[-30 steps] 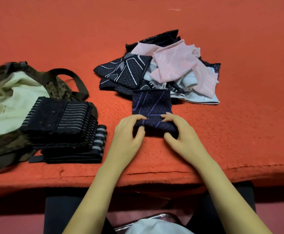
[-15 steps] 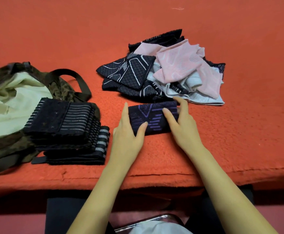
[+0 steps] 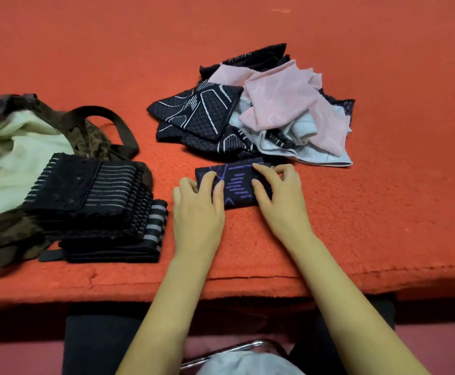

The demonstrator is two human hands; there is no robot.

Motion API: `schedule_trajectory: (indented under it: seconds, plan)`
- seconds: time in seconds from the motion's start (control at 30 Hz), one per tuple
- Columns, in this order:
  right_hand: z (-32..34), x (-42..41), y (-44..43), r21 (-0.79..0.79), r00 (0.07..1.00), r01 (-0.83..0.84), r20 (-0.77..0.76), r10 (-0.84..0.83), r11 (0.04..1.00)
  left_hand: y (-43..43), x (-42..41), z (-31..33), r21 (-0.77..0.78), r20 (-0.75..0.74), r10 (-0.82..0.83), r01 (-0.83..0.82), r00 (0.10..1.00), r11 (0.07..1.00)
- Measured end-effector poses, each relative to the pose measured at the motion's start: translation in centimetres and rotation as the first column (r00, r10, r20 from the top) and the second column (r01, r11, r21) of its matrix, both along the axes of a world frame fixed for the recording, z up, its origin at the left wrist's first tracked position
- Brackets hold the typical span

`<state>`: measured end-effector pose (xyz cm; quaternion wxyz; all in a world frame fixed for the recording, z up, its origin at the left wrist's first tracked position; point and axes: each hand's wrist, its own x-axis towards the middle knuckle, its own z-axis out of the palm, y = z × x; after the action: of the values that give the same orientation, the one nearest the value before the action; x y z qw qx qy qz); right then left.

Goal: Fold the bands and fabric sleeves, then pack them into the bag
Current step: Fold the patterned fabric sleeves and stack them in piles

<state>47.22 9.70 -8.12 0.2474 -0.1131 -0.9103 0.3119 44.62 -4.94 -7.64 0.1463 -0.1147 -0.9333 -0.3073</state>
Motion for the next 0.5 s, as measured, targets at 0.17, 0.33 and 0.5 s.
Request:
schedule_trajectory:
  seconds: [0.17,0.33,0.5]
  plan:
    - [0.88,-0.03,-0.41,0.168,0.976,0.022,0.209,-0.057,0.986,0.04,0.0,-0.06,-0.107,0.036,0.053,-0.049,0.998,0.993]
    - [0.98,-0.01,0.4,0.061,0.969,-0.099,0.233,0.082,0.993,-0.44,-0.41,0.29,-0.115,0.116,0.009,0.004,0.993,0.993]
    - [0.92,0.01,0.11,0.065,0.968,-0.101,0.236,0.083,0.993,-0.91,-0.58,0.65,-0.003,0.14,-0.06,0.061,0.988,0.998]
